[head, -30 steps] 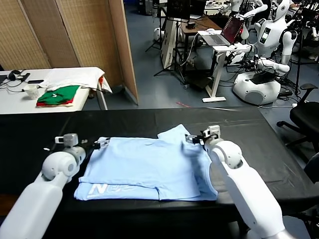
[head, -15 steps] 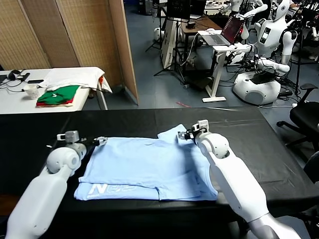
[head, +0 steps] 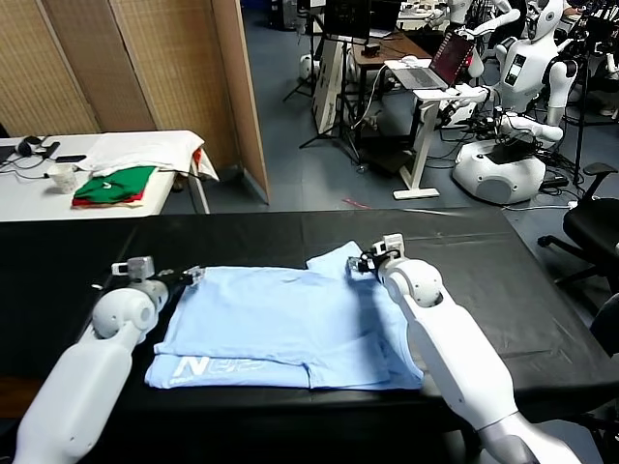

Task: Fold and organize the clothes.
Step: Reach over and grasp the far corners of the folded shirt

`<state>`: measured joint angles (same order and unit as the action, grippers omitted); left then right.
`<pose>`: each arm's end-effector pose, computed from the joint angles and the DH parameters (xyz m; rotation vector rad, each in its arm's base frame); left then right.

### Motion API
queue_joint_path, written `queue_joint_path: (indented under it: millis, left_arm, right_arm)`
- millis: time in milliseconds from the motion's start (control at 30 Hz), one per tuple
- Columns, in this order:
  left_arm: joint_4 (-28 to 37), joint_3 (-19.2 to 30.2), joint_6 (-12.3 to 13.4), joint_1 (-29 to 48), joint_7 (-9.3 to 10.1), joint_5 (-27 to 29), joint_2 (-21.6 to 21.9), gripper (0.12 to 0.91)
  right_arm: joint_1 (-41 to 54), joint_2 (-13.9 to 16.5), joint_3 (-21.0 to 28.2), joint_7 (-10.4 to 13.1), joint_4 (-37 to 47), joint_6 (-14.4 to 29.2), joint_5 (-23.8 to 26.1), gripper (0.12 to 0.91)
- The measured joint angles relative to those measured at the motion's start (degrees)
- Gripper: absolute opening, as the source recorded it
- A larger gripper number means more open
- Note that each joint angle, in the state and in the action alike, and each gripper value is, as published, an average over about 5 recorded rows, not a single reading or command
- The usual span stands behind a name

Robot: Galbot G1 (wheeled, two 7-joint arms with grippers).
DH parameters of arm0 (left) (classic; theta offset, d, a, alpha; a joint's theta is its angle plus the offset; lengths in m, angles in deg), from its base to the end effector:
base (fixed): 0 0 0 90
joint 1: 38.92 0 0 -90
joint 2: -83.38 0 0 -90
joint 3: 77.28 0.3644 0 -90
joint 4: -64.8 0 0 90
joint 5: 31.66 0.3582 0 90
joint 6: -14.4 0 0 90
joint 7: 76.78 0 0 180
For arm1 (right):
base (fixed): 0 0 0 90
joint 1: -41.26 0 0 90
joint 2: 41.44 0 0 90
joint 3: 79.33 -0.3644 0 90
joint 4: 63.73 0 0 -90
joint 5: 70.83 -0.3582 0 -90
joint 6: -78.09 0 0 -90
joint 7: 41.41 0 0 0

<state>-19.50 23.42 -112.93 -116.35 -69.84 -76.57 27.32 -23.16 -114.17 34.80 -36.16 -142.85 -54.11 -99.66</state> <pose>0.4221 0.1684 -0.2837 -0.0461 -2.5061 0.1219 0.4861 0.0091 -0.2720 0.3429 -2.4987 0.0939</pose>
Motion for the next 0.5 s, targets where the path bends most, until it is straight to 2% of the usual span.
queue_joint_path:
  millis: [67, 167, 300, 500]
  left_arm:
    - [-0.24, 0.05, -0.03, -0.26, -0.33, 0.09, 0.14, 0.336]
    - [-0.83, 0.22, -0.12, -0.64, -0.79, 0.25, 0.24, 0.235]
    - [-1.57, 0.4, -0.22, -0.76, -0.92, 0.23, 0.33, 0.183]
    - [-3.3, 0.38, -0.07, -1.29, -0.89, -0.02, 1.25, 0.146]
  right_arm:
    - [-0.14, 0.02, -0.18, -0.02, -0.19, 0.0, 0.02, 0.166]
    - [-0.44, 0.1, -0.47, -0.09, -0.51, 0.0, 0.02, 0.14]
    - [-1.03, 0.21, -1.01, -0.17, -1.19, 0.48, 0.07, 0.141]
    - [-2.52, 0.94, -2.42, -0.93, -3.87, 6.24, 0.11, 0.141]
